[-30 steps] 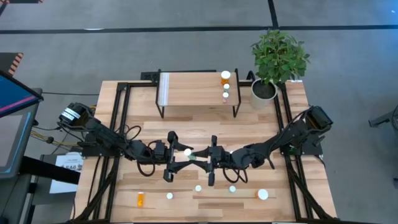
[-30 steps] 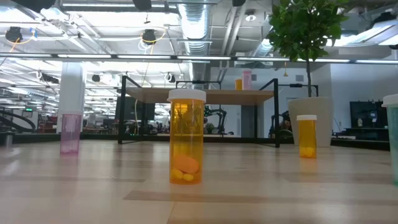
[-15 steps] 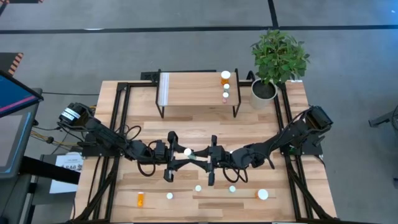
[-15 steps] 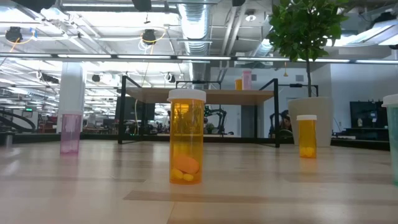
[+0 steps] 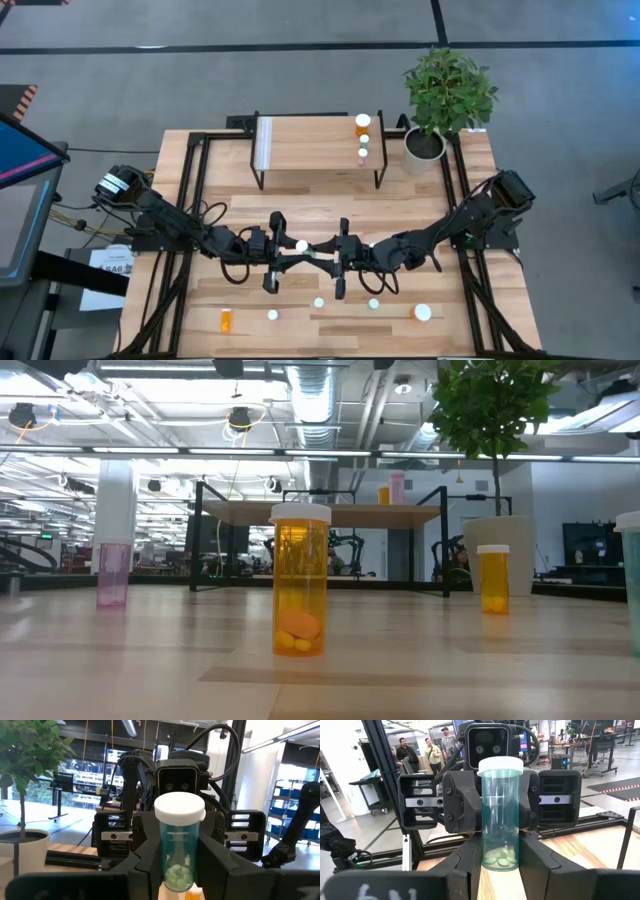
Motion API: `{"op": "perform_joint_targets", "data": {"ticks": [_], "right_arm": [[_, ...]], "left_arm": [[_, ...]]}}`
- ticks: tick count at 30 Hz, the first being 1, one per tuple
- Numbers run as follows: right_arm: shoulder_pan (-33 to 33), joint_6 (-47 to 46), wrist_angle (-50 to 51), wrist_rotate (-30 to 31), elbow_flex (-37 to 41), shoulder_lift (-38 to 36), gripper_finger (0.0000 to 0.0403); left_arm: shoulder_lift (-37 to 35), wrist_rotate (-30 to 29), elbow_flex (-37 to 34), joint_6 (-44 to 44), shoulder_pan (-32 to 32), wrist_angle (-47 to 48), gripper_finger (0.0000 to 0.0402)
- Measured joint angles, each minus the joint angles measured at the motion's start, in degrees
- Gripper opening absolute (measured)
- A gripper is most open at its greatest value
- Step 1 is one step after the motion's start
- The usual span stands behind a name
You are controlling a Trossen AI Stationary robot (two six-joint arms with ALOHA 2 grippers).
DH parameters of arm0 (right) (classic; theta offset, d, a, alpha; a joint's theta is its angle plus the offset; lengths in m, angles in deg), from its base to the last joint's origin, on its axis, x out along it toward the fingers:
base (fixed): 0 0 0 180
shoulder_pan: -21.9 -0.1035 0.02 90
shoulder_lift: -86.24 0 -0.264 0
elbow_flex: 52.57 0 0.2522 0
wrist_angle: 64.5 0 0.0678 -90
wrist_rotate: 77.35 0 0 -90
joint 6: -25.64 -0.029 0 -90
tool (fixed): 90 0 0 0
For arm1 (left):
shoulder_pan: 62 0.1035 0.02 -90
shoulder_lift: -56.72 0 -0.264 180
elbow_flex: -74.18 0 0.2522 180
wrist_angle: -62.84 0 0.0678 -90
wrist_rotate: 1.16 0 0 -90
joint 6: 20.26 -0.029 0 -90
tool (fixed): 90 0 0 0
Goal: Pick and place medicine bottles onto shelf by color
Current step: Put the top small blue pill bottle on the shelf
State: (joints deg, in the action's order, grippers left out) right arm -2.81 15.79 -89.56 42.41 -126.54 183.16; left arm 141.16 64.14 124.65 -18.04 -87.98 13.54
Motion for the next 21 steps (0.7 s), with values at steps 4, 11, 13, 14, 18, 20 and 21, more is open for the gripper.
{"op": "perform_joint_targets", "data": {"ticks": [4,11,13,14,18,20,21], "right_arm": [[0.0,-0.3,0.9,0.0,0.0,0.0,0.0143],[-0.4,-0.4,2.7,0.0,0.0,0.0,0.0177],[-0.6,-0.4,4.2,0.0,0.0,-0.3,0.0188],[-0.8,-0.6,4.9,0.0,0.0,-0.3,0.0194],[-1.0,-1.5,7.6,0.0,-0.1,-0.8,0.0217],[-1.1,-2.2,8.6,0.1,-0.1,-1.0,0.0226],[-1.1,-2.2,9.7,0.1,-0.1,-1.4,0.023]], "left_arm": [[0.0,0.0,0.0,0.0,0.0,0.7,0.0084],[0.0,-0.1,0.0,0.0,0.0,1.2,0.0085],[0.0,-0.2,0.0,-0.1,0.0,1.4,0.0085],[0.0,-0.2,0.0,-0.1,0.0,1.5,0.0085],[0.0,-1.6,0.0,-0.1,0.0,2.9,0.0085],[0.0,-1.7,0.0,-0.1,0.0,2.9,0.0085],[0.0,-1.8,0.0,-0.1,0.0,3.0,0.0085]]}}
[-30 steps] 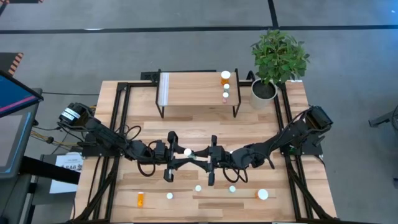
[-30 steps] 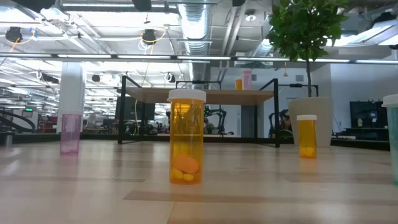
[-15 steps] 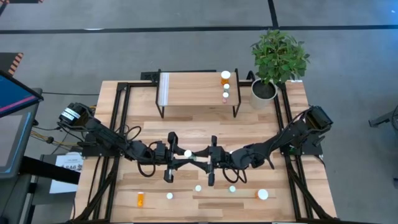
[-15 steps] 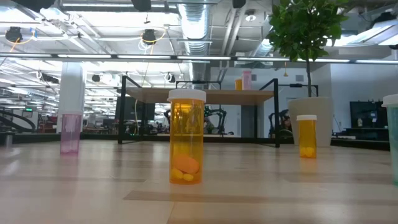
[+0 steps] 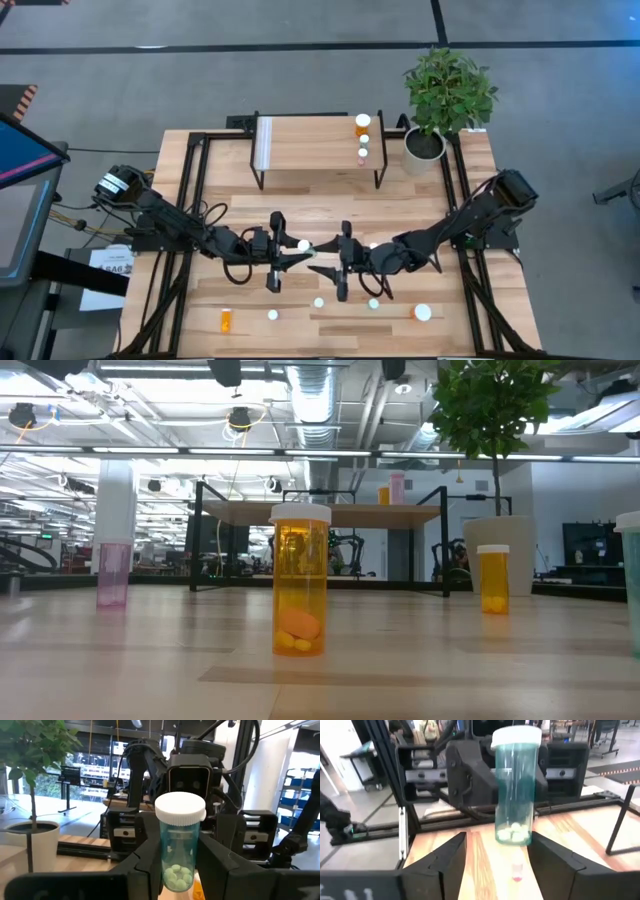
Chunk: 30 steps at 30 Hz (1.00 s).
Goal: Pick and place medicine bottles onto shelf by color
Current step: Put the top small blue pill bottle on the shelf
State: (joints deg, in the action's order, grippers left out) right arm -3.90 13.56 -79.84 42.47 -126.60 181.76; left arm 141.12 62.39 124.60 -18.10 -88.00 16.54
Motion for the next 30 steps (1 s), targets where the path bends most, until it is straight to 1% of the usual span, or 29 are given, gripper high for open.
{"op": "perform_joint_targets", "data": {"ticks": [7,9,14,16,21,25,30], "right_arm": [[-0.4,-1.0,4.0,0.1,0.0,-2.0,0.0235],[-0.4,-1.9,7.4,0.1,0.0,-3.0,0.0235],[-0.4,-5.0,12.0,0.1,0.0,-6.1,0.0235],[-0.7,-5.0,11.7,0.2,0.0,-6.8,0.0235],[-1.7,-4.3,11.6,1.8,0.0,-7.4,0.0235],[-1.4,-4.1,9.9,2.0,0.0,-6.2,0.0235],[-0.5,-3.1,8.7,1.9,0.0,-5.6,0.0235]], "left_arm": [[-1.7,-1.0,0.0,0.0,0.0,3.5,0.0085],[-2.6,-1.2,0.0,0.1,0.0,4.9,0.0085],[-4.9,-1.3,0.0,1.4,-0.2,12.0,0.0085],[-5.4,-1.5,0.0,2.4,-0.2,15.1,0.0085],[-5.4,-0.9,0.0,5.0,-0.2,18.9,0.0085],[-5.4,-0.2,0.0,5.8,-0.2,20.3,0.0085],[-5.3,2.1,0.0,6.1,-0.2,20.9,0.0085]]}}
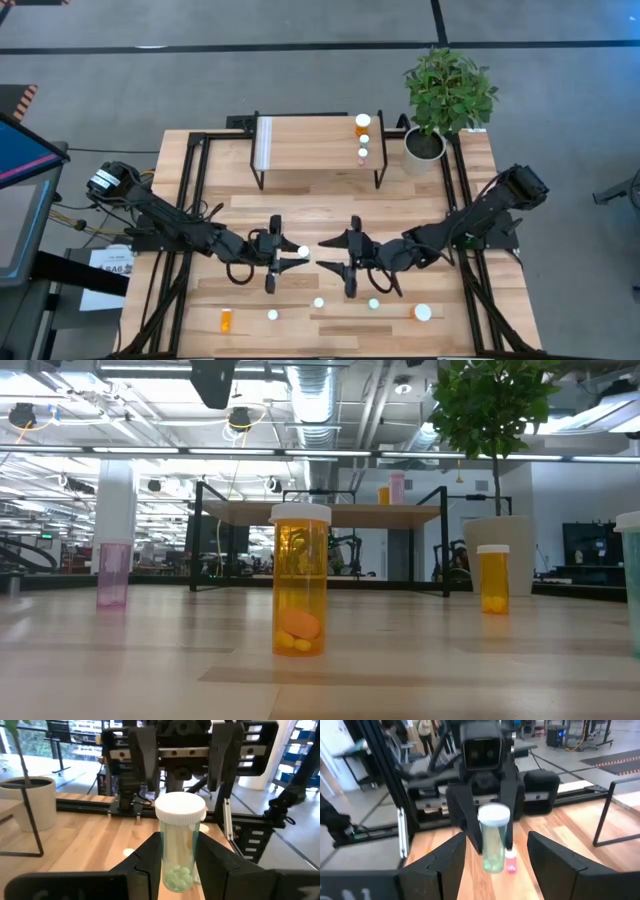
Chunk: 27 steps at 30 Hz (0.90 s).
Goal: Pick and place medicine bottles onto shelf by color
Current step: Put the top small blue pill bottle on the shelf
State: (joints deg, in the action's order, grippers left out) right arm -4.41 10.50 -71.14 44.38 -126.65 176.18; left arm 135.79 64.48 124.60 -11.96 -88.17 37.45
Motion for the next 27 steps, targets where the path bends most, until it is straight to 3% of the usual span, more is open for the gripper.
{"op": "perform_joint_targets", "data": {"ticks": [20,27], "right_arm": [[0.8,0.2,-3.0,-3.4,0.1,1.3,0.0234],[0.8,0.4,-2.5,-3.6,0.1,1.3,0.0234]], "left_arm": [[1.8,4.7,0.1,1.0,0.6,-3.1,0.0085],[6.9,7.2,2.5,0.1,1.2,-7.6,0.0085]]}}
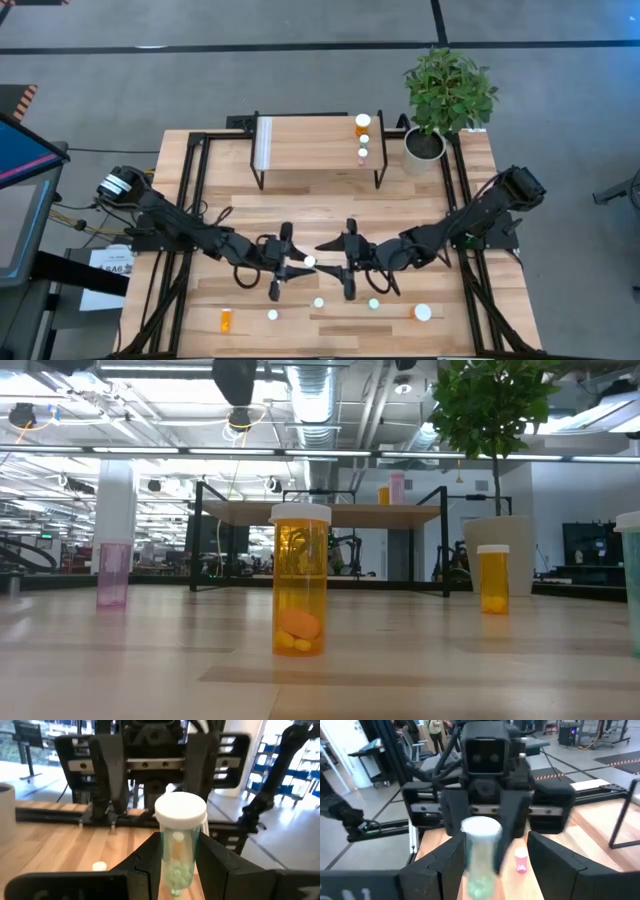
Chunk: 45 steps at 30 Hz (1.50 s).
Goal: Pick and place medicine bottles onto shelf by color
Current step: Put the top small blue pill bottle on the shelf
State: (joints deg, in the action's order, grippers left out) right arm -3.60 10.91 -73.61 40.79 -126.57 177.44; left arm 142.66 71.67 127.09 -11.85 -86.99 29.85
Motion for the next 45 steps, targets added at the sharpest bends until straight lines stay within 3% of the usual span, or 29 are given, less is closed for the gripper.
{"op": "perform_joint_targets", "data": {"ticks": [7,24,38,45], "right_arm": [[-0.4,-0.3,0.1,0.1,0.0,0.0,0.0234],[-1.0,-0.3,0.1,0.2,0.0,0.0,0.0232],[-1.0,-0.3,0.2,0.2,0.0,0.0,0.0136],[-1.0,-0.3,0.2,0.2,0.0,0.0,0.0128]], "left_arm": [[1.6,-0.5,4.7,-0.2,0.6,6.9,0.0084],[1.6,-1.1,5.2,-0.4,0.5,7.4,0.0084],[1.5,-1.2,5.2,-0.4,0.5,7.4,0.0084],[1.5,-1.2,5.1,-0.4,0.5,7.4,0.0084]]}}
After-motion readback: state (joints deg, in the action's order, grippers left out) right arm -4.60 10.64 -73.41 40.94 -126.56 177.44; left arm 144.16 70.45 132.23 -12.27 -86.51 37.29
